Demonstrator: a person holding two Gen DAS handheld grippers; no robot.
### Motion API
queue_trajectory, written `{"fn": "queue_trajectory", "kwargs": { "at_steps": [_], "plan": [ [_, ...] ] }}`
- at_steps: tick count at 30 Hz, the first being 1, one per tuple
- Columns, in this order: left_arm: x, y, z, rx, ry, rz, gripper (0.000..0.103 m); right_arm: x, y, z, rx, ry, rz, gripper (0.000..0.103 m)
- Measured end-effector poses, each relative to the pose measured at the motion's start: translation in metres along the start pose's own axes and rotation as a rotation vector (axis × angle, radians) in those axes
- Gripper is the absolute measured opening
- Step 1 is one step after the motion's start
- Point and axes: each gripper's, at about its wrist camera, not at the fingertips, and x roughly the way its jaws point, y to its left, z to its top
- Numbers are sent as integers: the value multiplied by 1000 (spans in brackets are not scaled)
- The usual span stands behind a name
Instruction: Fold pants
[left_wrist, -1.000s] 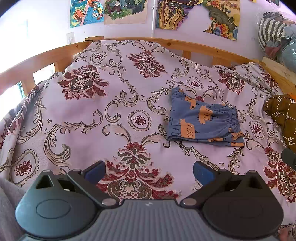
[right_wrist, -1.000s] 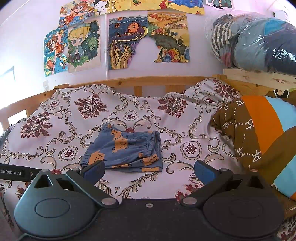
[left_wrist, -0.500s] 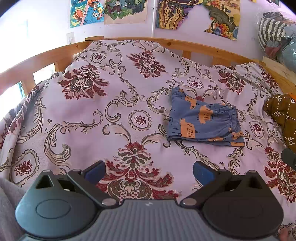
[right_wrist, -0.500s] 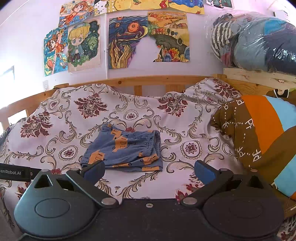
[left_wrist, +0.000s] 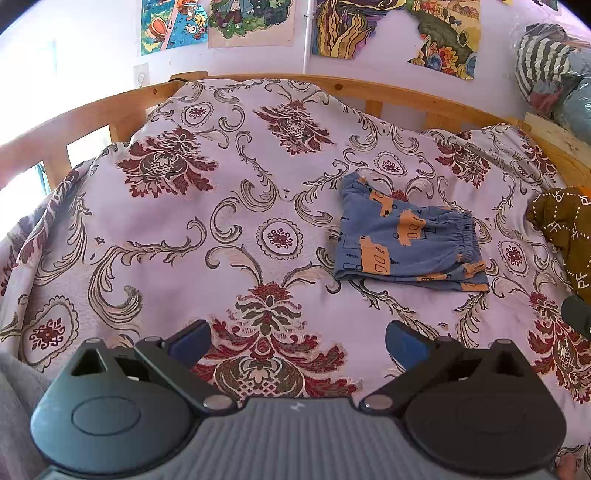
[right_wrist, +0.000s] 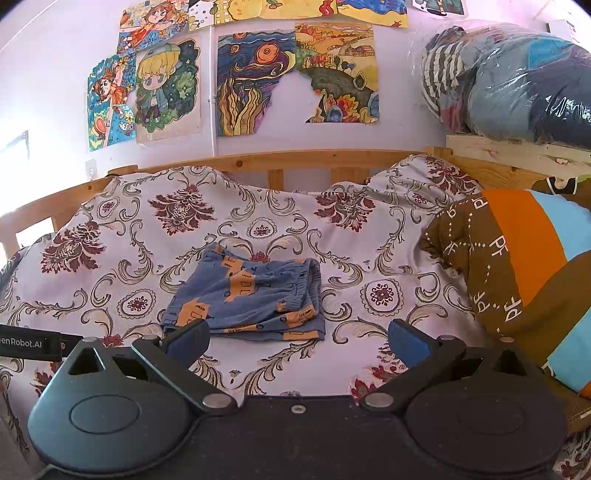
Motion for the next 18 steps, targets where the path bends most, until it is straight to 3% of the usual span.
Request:
{"fn": "queue_trajectory", "kwargs": {
  "at_steps": [18],
  "plan": [
    [-2, -4, 2, 46, 21, -1, 103, -1, 1, -3, -1, 6, 3, 102]
  ]
}}
